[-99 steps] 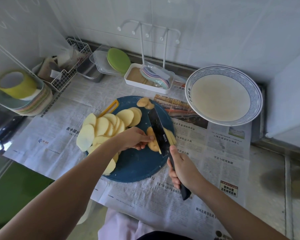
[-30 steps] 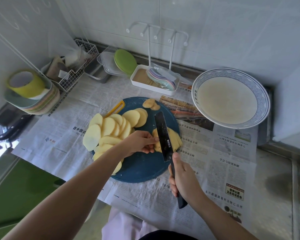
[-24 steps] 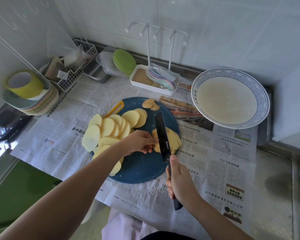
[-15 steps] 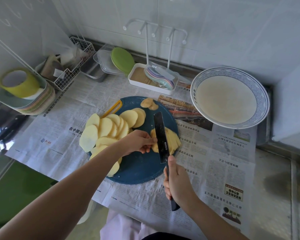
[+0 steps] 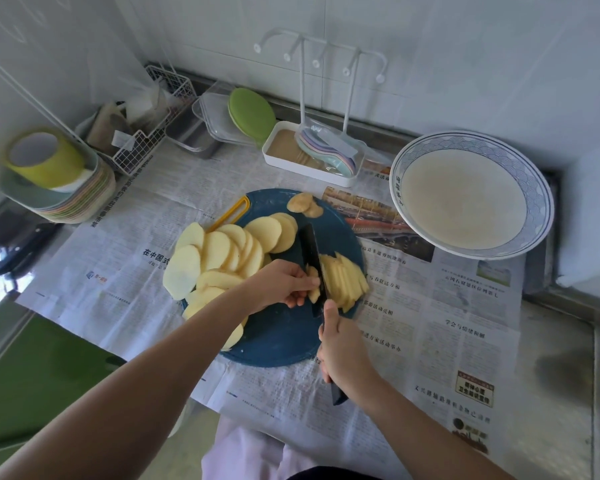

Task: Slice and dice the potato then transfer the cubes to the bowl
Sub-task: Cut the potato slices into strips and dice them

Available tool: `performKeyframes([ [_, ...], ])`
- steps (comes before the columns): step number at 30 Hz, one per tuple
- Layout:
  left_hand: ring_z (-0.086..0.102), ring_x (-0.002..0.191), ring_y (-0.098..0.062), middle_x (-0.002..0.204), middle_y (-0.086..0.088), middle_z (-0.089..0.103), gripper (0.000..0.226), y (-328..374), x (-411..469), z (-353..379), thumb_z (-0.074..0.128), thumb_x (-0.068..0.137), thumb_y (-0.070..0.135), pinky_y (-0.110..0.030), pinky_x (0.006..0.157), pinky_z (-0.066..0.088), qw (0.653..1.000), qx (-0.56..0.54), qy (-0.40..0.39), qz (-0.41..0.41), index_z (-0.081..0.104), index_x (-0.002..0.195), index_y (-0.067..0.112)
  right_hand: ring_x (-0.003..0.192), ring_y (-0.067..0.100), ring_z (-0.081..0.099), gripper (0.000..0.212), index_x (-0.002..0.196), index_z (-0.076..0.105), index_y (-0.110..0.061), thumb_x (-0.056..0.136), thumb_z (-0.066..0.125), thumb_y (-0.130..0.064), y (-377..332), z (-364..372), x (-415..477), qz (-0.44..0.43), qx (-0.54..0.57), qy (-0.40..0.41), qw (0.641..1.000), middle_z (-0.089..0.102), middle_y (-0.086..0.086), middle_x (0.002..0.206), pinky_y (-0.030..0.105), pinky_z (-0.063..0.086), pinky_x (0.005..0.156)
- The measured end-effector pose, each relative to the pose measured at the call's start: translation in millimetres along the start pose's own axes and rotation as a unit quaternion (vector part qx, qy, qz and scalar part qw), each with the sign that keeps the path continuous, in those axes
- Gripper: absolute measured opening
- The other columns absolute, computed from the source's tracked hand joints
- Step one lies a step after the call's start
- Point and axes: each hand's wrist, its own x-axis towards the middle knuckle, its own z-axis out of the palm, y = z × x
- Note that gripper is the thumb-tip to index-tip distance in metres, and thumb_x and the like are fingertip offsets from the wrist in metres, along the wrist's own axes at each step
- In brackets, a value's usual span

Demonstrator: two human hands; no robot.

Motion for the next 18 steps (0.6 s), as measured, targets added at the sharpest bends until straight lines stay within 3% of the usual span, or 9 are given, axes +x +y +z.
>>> performKeyframes([
  [8, 0.063, 0.057, -0.011, 0.062, -0.002, 0.060, 0.023, -5.3, -0.7, 9.3, 0.065, 0.090, 0.021, -0.019, 0.054, 0.052, 0.997, -0.002, 0.068, 0.030, 0.055, 0.076, 0.007, 0.037, 0.012, 0.025, 0.057, 0.054, 0.032, -0.016, 0.097, 0.025, -0.053, 5.2, 10.1, -4.6, -0.014, 0.018, 0.042, 0.999, 0.026, -0.009, 0.041, 0.030, 0.024, 0.042],
  [11, 0.063, 0.056, -0.011, 0.061, -0.001, 0.058, 0.023, -4.9, -0.7, 12.2, 0.066, 0.090, 0.021, -0.019, 0.053, 0.051, 0.996, -0.007, 0.081, 0.036, 0.054, 0.075, 0.009, 0.038, 0.015, 0.028, 0.058, 0.054, 0.033, -0.017, 0.092, 0.024, -0.060, 13.5, 4.0, -15.3, -0.007, 0.049, 0.013, 0.999, 0.031, -0.005, 0.044, 0.031, 0.025, 0.042],
  [15, 0.063, 0.056, -0.013, 0.061, -0.001, 0.057, 0.024, -4.4, 0.0, 13.7, 0.067, 0.090, 0.022, -0.020, 0.051, 0.048, 0.996, -0.013, 0.085, 0.033, 0.053, 0.075, 0.009, 0.032, 0.016, 0.031, 0.057, 0.057, 0.038, -0.013, 0.100, 0.029, -0.050, 12.9, -15.6, -29.8, 0.042, 0.163, -0.079, 0.983, 0.033, 0.004, 0.043, 0.022, 0.028, 0.033],
  [18, 0.062, 0.054, -0.013, 0.060, -0.002, 0.058, 0.026, -4.6, -0.3, 15.6, 0.067, 0.089, 0.023, -0.019, 0.049, 0.047, 0.995, -0.010, 0.092, 0.033, 0.051, 0.074, 0.009, 0.035, 0.016, 0.029, 0.056, 0.059, 0.036, -0.013, 0.100, 0.030, -0.051, 6.7, -27.9, -33.2, 0.035, 0.165, -0.098, 0.981, 0.032, 0.002, 0.043, 0.021, 0.030, 0.035],
])
